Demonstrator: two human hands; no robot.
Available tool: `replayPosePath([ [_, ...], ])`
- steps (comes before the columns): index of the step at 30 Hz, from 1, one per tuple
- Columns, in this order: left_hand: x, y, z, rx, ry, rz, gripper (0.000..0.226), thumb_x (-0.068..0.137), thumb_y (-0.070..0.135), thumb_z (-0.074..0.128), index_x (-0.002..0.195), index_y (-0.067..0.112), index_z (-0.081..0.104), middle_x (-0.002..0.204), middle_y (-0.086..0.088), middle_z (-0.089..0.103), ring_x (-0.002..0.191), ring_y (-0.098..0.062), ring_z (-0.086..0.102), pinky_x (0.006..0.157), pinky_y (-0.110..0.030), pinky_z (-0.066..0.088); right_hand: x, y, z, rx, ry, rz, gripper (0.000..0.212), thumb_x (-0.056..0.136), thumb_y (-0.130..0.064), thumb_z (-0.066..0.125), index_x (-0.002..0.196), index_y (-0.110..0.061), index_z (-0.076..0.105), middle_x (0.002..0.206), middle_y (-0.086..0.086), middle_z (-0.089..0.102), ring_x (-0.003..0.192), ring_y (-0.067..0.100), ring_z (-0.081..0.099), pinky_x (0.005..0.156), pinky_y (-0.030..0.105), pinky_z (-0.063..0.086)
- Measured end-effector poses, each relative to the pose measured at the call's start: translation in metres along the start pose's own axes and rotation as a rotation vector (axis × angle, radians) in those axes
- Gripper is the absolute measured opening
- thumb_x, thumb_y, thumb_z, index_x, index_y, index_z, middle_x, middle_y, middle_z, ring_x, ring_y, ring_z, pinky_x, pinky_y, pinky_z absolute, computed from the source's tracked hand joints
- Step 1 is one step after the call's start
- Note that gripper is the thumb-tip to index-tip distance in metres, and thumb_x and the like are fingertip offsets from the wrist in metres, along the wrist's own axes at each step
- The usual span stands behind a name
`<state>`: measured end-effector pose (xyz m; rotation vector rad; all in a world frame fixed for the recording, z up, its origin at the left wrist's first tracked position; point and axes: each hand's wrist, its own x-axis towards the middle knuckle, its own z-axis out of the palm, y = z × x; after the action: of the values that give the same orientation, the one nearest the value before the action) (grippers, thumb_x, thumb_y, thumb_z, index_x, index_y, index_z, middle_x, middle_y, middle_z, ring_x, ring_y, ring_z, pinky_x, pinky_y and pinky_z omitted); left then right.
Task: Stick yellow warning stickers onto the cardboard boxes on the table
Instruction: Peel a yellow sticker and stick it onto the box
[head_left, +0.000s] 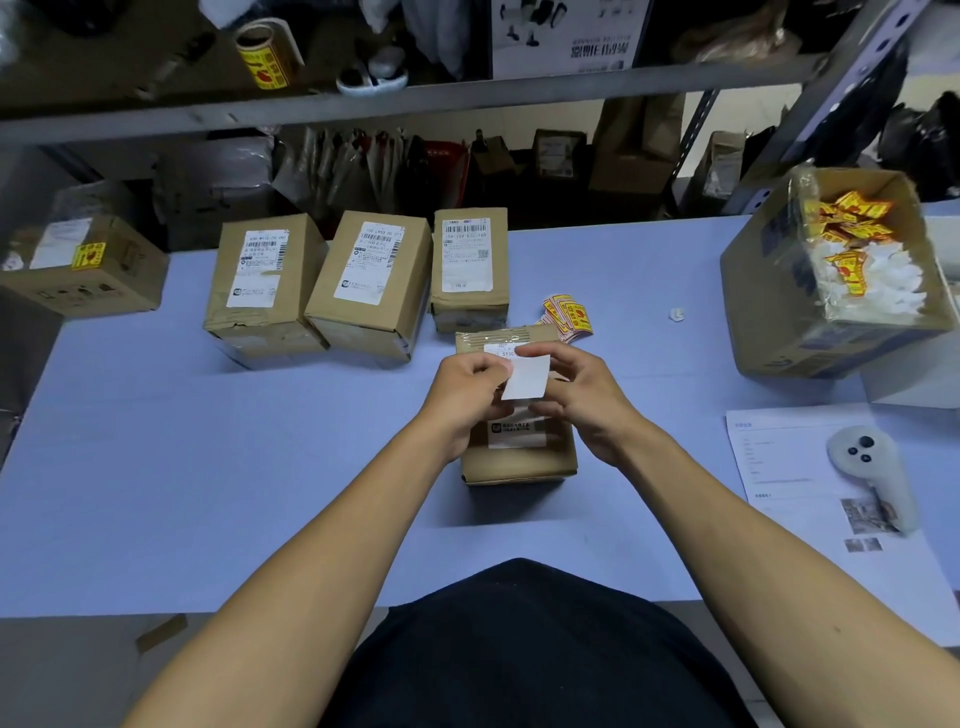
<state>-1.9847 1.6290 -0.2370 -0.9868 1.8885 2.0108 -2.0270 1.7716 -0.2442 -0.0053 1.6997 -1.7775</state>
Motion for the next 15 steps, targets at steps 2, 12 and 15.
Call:
replayPosePath([
  [2, -0.0013, 0.0019, -0.0016, -0.014, -0.020, -0.022, 0.014, 0.098, 0.009, 0.056, 0.092, 0.004, 0.068, 0.079, -0.008, 0.064, 0.063, -0.018, 0.063, 0.060, -0.030, 0.057, 0.0003, -0.0017, 0.0000, -0.007, 0.007, -0.022, 0.025, 0.090, 0.008, 0.061, 0.100, -0.014, 0.070, 0.096, 0.003, 0.068, 0.080, 0.012, 0.066, 0.064, 0.023, 0.056],
  [12, -0.0038, 0.0071, -0.0076, -0.386, -0.079, -0.247, 0.007, 0.097, 0.009, 0.056, 0.098, 0.005, 0.061, 0.072, -0.008, 0.060, 0.049, -0.012, 0.060, 0.057, -0.030, 0.060, 0.0054, 0.0000, -0.0013, 0.119, 0.104, 0.048, 0.007, 0.093, -0.006, 0.065, 0.096, -0.013, 0.067, 0.085, 0.001, 0.064, 0.080, 0.011, 0.061, 0.073, 0.024, 0.055],
  [15, -0.0014, 0.0041, -0.0091, -0.357, -0.019, -0.250, 0.010, 0.097, 0.015, 0.057, 0.101, 0.007, 0.062, 0.077, -0.007, 0.062, 0.056, -0.015, 0.061, 0.059, -0.031, 0.060, 0.0068, 0.0003, -0.0048, 0.170, 0.151, 0.070, 0.009, 0.093, -0.008, 0.065, 0.101, -0.012, 0.068, 0.086, 0.003, 0.066, 0.076, 0.012, 0.061, 0.073, 0.027, 0.055],
])
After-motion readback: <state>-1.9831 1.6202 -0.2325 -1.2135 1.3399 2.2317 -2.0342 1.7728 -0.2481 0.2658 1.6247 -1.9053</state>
